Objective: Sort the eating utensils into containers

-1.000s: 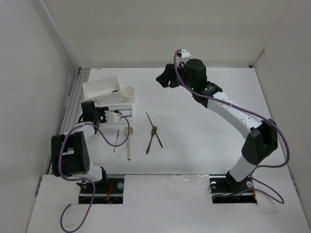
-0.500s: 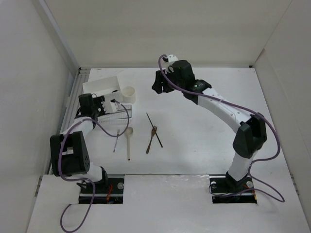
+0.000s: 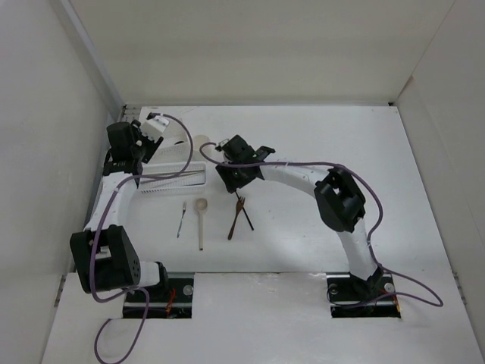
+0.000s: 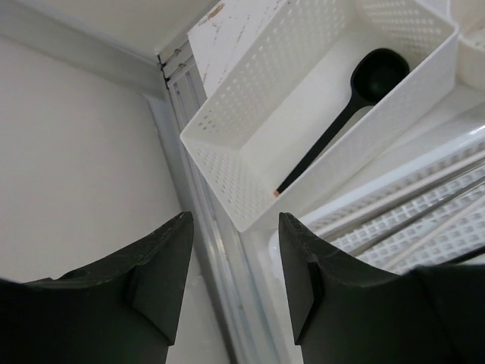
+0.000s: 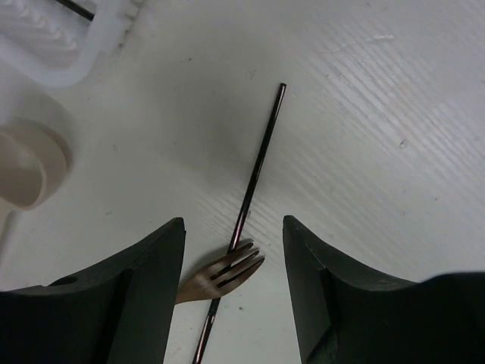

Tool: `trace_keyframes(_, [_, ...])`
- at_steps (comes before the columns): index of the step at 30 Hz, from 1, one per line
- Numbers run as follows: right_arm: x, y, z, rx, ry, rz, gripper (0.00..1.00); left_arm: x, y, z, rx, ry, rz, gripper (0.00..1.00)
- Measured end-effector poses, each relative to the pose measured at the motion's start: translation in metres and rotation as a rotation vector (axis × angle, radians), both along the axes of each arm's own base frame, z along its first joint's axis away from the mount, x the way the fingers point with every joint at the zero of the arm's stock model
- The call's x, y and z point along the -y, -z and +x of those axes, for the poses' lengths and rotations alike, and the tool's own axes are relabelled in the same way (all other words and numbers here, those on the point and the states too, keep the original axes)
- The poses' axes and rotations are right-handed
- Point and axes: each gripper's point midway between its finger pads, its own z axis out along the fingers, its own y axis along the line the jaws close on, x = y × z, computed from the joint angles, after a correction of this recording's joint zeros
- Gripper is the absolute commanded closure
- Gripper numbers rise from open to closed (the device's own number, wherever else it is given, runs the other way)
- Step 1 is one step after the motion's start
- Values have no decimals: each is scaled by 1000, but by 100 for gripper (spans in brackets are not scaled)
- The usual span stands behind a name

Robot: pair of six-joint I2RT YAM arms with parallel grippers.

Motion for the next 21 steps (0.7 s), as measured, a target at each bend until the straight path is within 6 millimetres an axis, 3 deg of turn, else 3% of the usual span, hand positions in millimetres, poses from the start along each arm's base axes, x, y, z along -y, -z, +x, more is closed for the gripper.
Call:
trace_keyframes(7, [1, 11, -3, 12, -7, -31, 42, 5, -6, -12, 8, -98, -164, 54])
trace_keyframes(12, [4, 33, 1, 7, 3, -70, 46, -4, -20, -15, 62, -198, -209, 54])
trace_keyframes(17, [-1, 34, 9, 43, 8, -80, 53, -9, -28, -18, 96, -255, -239, 54])
trace_keyframes(21, [2, 34, 11, 65, 24, -103, 66, -9, -28, -18, 109, -259, -250, 38])
